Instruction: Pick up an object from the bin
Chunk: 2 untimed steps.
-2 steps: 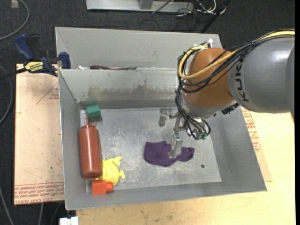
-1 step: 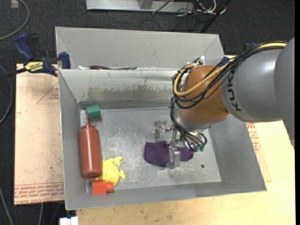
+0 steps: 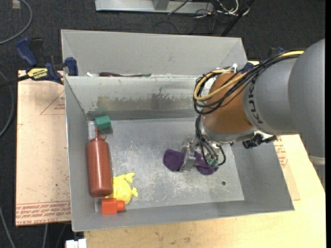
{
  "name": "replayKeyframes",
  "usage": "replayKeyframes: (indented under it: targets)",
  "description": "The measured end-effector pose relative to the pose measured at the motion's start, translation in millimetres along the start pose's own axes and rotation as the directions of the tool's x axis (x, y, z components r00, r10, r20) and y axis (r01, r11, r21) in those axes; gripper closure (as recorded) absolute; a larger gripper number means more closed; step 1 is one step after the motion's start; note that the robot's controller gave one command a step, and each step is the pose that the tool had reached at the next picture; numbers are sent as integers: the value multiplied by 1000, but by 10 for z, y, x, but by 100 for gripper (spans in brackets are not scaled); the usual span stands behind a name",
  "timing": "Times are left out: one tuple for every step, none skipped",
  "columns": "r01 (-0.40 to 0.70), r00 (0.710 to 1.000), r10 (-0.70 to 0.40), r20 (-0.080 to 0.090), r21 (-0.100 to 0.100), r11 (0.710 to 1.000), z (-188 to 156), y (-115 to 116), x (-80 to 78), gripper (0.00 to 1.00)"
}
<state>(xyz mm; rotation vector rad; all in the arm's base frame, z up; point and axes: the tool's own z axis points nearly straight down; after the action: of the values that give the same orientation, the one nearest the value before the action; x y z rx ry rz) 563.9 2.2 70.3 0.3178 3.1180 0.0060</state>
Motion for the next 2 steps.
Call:
replayKeyframes:
  targets:
    - [0, 1000, 0, 0, 0, 1000, 0, 0, 0, 100]
    - [6, 1000, -6, 3, -1, 1000, -1079, -92, -85, 100]
